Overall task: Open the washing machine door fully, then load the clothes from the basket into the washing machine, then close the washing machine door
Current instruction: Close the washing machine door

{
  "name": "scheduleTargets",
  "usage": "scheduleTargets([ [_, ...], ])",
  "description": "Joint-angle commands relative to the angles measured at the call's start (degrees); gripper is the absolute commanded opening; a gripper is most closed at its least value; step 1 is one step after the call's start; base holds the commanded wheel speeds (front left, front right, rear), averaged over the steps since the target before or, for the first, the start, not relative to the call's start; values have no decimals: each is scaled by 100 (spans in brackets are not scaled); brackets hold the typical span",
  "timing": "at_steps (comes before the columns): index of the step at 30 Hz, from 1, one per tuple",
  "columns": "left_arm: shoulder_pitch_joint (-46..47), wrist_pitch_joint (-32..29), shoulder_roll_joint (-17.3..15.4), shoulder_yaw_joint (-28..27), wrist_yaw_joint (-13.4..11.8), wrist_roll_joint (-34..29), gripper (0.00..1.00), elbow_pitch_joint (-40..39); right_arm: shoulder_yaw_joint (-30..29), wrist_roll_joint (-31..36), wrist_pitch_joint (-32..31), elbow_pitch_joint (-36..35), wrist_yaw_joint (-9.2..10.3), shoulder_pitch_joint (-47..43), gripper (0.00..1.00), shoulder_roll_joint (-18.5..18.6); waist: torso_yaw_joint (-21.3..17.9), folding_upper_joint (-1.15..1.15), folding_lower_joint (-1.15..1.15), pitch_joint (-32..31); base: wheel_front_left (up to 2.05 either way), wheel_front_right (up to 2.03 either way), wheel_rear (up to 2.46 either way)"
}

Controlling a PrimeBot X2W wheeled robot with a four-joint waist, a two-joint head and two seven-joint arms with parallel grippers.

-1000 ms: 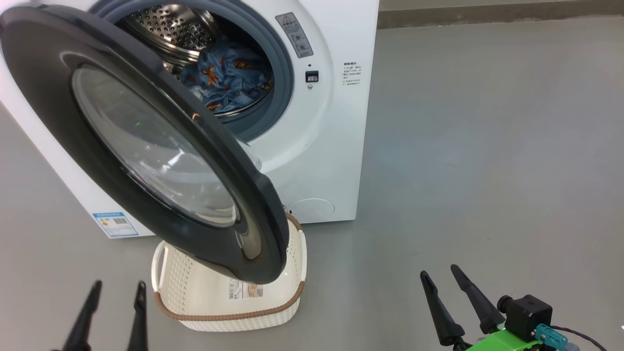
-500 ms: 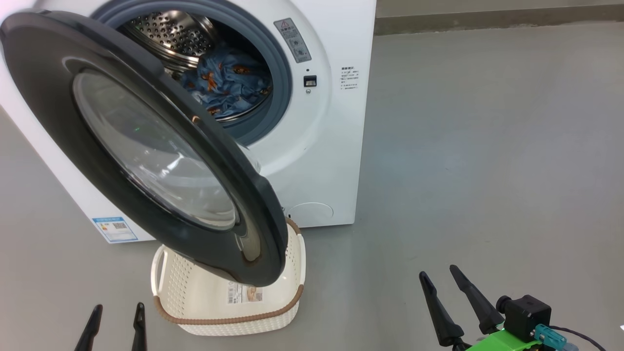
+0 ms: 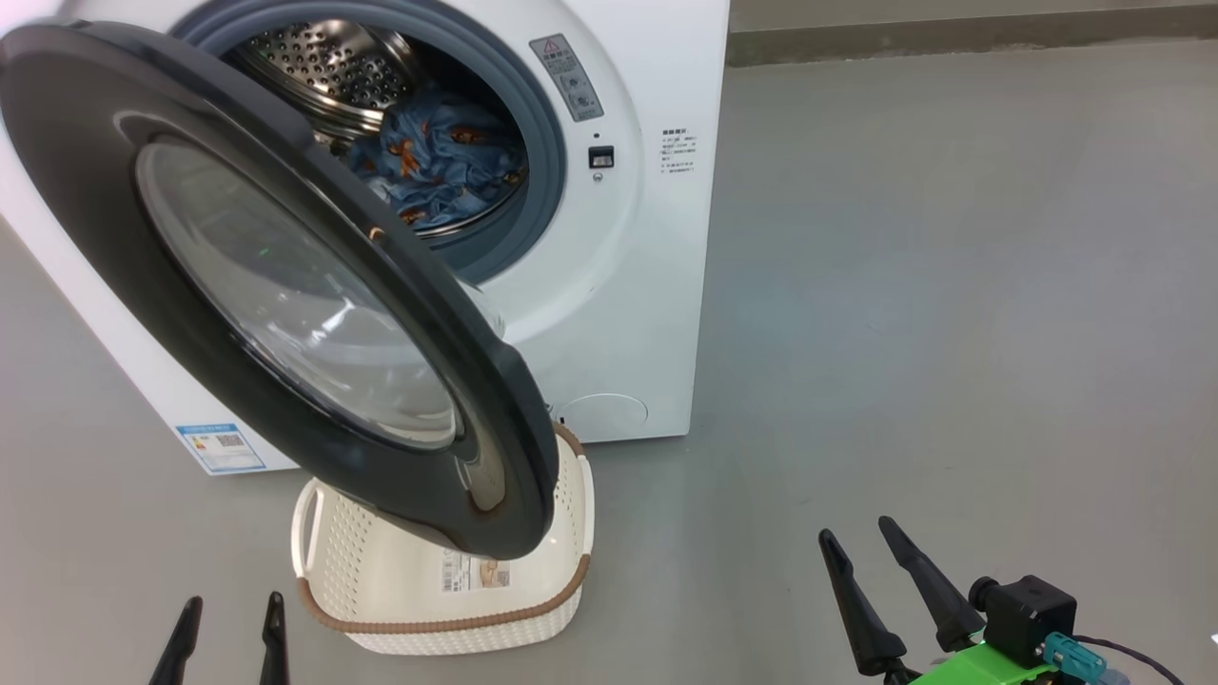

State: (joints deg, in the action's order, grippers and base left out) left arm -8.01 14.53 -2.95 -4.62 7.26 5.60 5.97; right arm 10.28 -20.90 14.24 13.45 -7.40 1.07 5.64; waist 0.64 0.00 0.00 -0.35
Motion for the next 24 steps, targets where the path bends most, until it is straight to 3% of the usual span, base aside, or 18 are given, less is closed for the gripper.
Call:
scheduleTargets([
  [1,140,47,-30,-185,10,-70,100,-100,109,46,74,-156,-9,61,100,23,0,0,0,7,0,0,0],
  [7,144,47,-18,-163,14,-77,100,-110,71,79,74,-143,-9,58,100,13,-4,0,0,19,0,0,0],
  [10,147,47,-13,-164,15,-99,100,-122,13,125,74,-130,-9,51,0,-1,-2,0,0,25,0,0,0],
  [17,153,47,-4,-154,17,-91,100,-142,-221,171,75,-297,-9,57,0,-89,0,0,0,42,0,0,0],
  [24,208,47,2,-108,19,-30,100,-156,-345,223,75,-1858,-9,142,0,-154,51,0,0,126,0,0,0],
])
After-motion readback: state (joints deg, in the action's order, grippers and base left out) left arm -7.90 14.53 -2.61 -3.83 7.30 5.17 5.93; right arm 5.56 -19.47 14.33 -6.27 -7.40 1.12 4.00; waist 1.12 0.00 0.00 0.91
